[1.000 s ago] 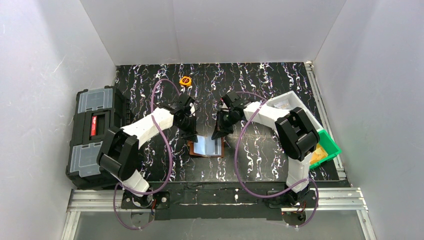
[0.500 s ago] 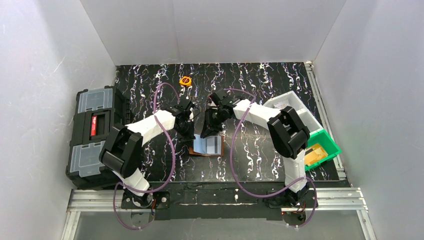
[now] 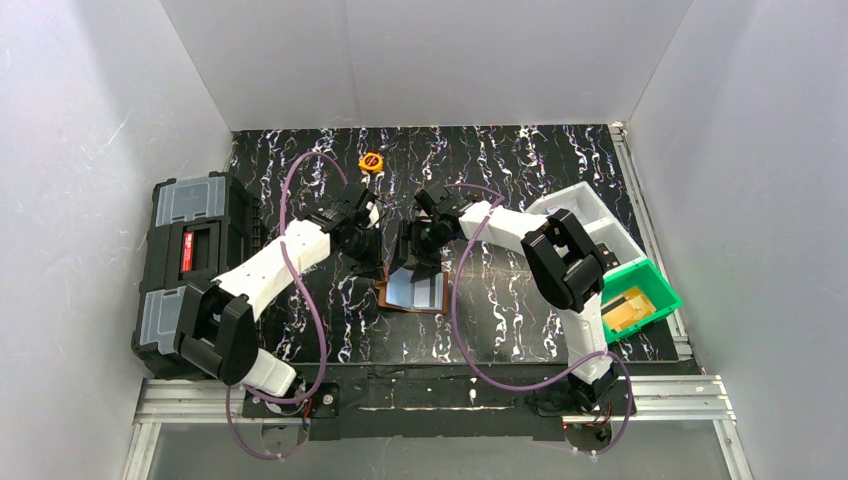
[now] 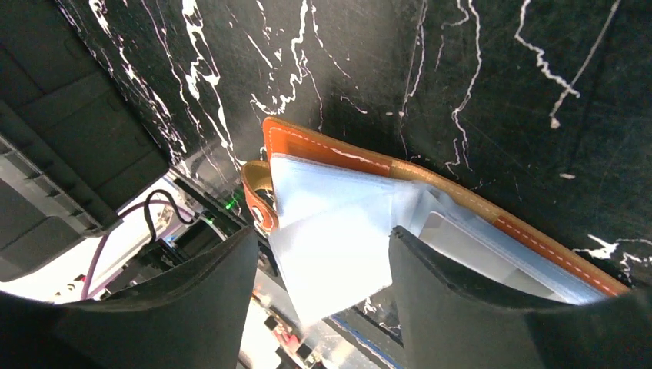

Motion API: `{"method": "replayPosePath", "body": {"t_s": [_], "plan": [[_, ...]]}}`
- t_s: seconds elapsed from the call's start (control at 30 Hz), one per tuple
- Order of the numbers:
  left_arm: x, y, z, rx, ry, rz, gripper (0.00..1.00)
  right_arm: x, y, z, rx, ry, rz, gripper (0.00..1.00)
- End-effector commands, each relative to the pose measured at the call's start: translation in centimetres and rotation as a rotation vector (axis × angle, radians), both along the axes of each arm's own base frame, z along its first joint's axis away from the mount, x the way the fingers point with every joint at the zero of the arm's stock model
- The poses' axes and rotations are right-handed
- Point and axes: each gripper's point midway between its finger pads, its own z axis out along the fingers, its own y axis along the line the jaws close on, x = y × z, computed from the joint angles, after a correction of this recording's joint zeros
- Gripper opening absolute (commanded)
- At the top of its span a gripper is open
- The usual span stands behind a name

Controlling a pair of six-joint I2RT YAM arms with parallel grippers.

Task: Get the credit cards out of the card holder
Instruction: Remove the credit card from the card holder.

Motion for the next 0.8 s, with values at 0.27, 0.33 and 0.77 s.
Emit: {"method": "replayPosePath", "body": {"t_s": [0.27,0.33,0.77], "plan": [[0.0,-4.0,3.2,-0.214,0.043,-0.038,0.0,1.1,2.0,1.1,0.07,-0.023,-0.01,0.84],[-0.1,-4.2,3.1,-0.218,0.046,-0.042,0.0,1.2,2.2,1.3,0.08,-0.022,-0.013,0.86],[0.8,-5.9,0.3,-0.206,0.084,-0.041,0.0,2.1,0.1,2.8,0.081,-0.054,-0.071,0.9]]}}
